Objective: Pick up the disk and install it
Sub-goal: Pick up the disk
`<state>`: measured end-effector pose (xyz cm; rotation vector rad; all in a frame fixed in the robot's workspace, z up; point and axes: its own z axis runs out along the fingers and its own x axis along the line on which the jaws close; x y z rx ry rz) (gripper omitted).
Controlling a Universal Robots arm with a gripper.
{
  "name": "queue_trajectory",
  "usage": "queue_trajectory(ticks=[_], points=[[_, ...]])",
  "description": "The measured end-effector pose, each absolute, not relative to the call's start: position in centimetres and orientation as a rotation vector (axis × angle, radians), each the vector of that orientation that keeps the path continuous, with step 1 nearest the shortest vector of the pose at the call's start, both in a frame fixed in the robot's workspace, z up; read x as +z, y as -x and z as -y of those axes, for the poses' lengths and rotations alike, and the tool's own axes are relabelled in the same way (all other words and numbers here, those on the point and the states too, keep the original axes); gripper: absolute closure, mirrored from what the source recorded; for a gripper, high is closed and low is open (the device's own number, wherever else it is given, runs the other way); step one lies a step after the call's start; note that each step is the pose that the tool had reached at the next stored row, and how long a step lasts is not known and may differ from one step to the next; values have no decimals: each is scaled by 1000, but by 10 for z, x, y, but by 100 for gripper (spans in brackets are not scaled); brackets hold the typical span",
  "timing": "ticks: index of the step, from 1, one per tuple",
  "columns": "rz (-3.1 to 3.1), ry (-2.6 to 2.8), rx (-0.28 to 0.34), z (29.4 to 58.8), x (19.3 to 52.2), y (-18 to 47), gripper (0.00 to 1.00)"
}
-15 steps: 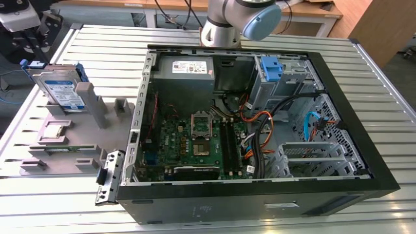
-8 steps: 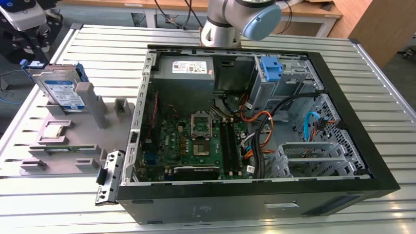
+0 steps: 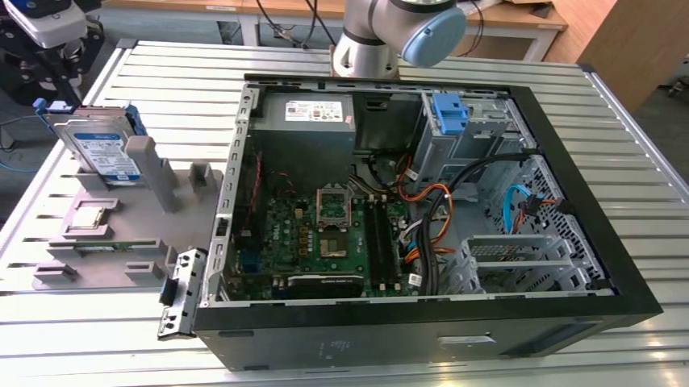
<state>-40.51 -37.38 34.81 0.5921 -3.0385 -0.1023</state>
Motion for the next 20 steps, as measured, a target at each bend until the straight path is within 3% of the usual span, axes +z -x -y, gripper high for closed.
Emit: queue_trajectory(ticks=[20], points=[[2920,-1003,-92,374,347,401,89]])
